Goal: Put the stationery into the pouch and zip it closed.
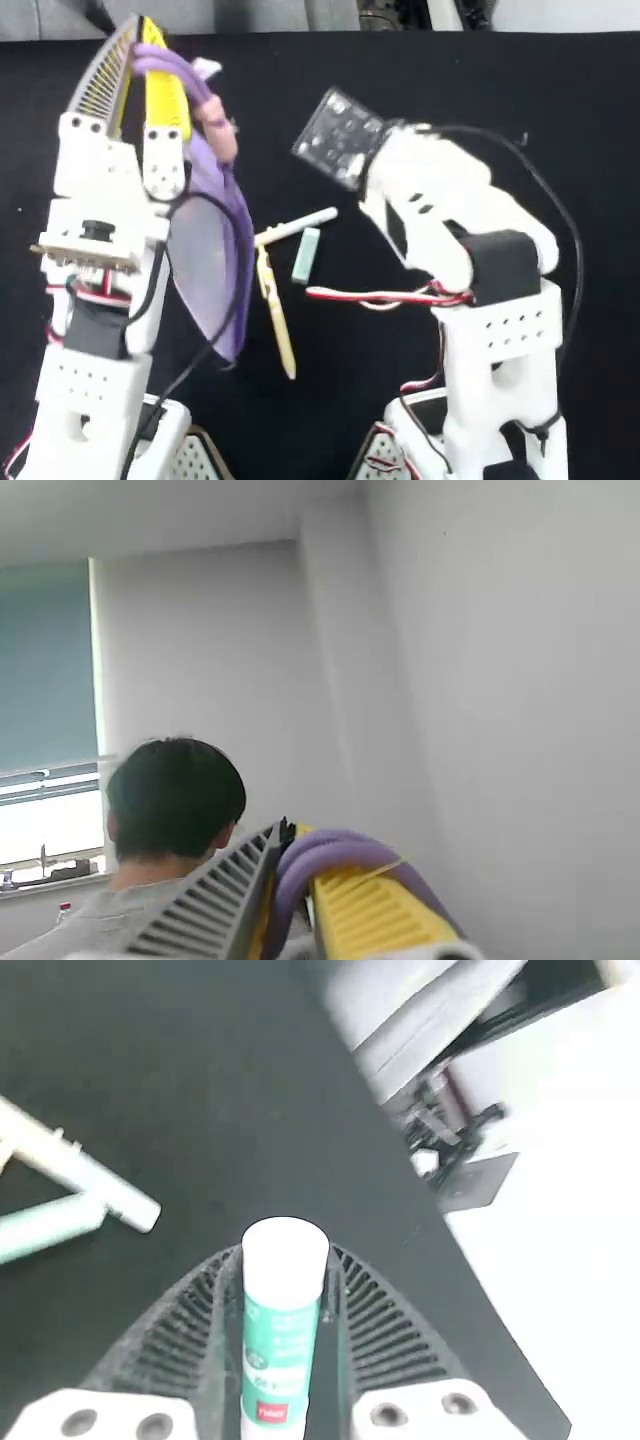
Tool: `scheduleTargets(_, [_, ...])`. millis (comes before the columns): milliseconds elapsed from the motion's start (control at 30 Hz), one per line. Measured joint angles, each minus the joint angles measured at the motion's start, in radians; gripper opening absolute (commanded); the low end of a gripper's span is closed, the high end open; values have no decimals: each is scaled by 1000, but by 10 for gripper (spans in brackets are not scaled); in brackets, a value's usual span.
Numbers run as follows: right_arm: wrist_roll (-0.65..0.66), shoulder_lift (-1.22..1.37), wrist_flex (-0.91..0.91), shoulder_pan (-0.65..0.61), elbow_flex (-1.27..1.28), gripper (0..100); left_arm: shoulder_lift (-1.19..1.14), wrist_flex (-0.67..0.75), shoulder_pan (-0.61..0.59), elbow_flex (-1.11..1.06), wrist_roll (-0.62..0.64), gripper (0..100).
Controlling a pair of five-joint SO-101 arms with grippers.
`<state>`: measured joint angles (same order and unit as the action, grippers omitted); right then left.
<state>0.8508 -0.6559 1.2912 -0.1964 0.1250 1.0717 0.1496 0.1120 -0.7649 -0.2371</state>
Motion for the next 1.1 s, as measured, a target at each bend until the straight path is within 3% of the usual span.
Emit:
scheduleTargets(333, [-316, 0, -152, 0, -121, 21, 367, -299, 37, -26, 0, 29])
scheduleTargets(600, [-588, 0, -284, 0, -126, 20, 597, -338, 55, -241, 3, 29])
scheduleTargets(967, [-632, 8, -361, 0, -138, 11, 601, -328, 416, -348, 8, 29])
scheduleTargets(1100, [-634, 83, -359, 0, -258, 11, 493, -272, 443, -292, 8, 29])
